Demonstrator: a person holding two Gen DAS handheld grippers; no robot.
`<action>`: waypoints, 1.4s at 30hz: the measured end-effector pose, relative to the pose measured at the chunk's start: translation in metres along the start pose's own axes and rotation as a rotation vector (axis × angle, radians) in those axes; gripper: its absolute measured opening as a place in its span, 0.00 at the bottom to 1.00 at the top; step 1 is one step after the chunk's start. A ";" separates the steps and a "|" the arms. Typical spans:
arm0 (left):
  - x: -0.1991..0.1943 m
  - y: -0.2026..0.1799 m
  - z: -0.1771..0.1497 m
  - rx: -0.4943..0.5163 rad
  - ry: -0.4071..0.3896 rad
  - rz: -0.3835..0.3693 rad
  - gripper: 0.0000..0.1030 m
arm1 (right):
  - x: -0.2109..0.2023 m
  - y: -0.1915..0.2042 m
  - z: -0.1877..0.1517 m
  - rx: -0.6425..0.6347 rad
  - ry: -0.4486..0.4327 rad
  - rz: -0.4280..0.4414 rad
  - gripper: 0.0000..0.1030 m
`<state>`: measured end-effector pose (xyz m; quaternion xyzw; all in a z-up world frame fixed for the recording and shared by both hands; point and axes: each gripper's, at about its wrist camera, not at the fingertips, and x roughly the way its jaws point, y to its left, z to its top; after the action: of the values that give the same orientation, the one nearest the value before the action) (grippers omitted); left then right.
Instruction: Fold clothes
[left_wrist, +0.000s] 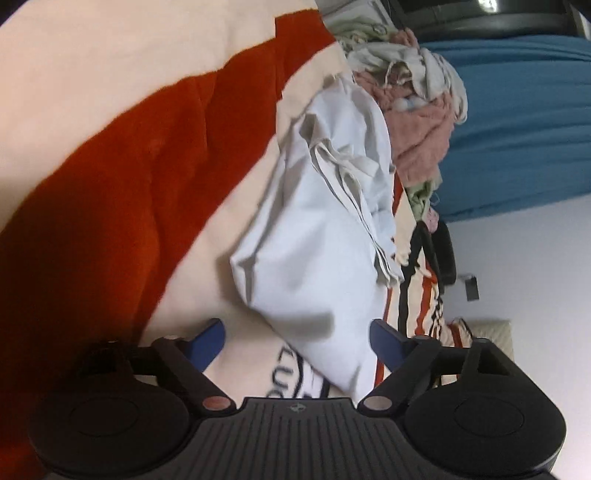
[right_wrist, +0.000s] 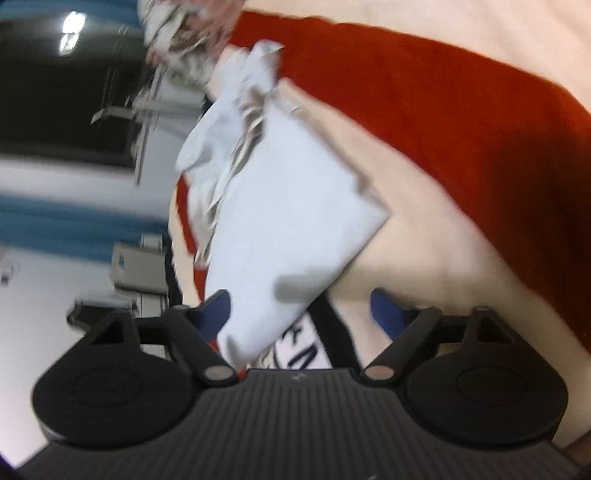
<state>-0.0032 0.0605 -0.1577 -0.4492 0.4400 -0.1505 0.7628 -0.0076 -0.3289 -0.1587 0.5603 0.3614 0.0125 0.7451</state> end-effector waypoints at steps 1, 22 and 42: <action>0.001 0.001 0.002 -0.008 -0.024 0.004 0.51 | 0.001 -0.002 0.002 0.012 -0.025 -0.007 0.63; -0.100 -0.053 -0.059 0.166 -0.301 -0.166 0.04 | -0.110 0.037 -0.034 -0.269 -0.334 0.238 0.08; -0.163 -0.105 -0.092 0.307 -0.395 -0.151 0.04 | -0.163 0.072 -0.077 -0.379 -0.494 0.196 0.08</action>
<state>-0.1523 0.0532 -0.0034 -0.3804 0.2199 -0.1816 0.8798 -0.1423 -0.3079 -0.0204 0.4299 0.1053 0.0146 0.8966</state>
